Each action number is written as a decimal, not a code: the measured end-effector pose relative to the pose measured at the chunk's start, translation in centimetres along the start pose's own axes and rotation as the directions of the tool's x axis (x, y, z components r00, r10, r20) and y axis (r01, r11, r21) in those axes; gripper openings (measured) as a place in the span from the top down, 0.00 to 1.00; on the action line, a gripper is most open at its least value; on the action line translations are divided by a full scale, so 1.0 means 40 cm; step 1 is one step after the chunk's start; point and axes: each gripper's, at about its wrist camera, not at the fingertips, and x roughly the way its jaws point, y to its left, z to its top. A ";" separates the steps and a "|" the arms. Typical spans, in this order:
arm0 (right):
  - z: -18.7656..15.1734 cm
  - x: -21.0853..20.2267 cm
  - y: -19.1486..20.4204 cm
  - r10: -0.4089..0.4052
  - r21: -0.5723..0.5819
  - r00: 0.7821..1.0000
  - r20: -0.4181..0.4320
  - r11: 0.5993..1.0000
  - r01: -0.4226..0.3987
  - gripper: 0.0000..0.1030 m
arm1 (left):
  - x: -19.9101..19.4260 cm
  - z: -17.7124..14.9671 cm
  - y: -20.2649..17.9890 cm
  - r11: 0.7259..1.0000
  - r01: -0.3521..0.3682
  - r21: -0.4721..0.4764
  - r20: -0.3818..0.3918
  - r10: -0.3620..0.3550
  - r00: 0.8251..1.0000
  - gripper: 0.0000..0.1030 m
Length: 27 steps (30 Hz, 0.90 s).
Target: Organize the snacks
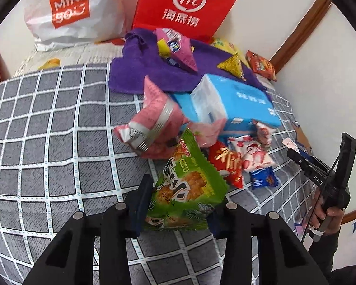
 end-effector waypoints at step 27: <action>0.269 -0.129 0.152 0.081 -0.107 0.982 0.169 0.992 -0.064 0.57 | -0.090 0.221 -0.220 0.993 0.012 0.118 0.118 -0.026 0.993 0.63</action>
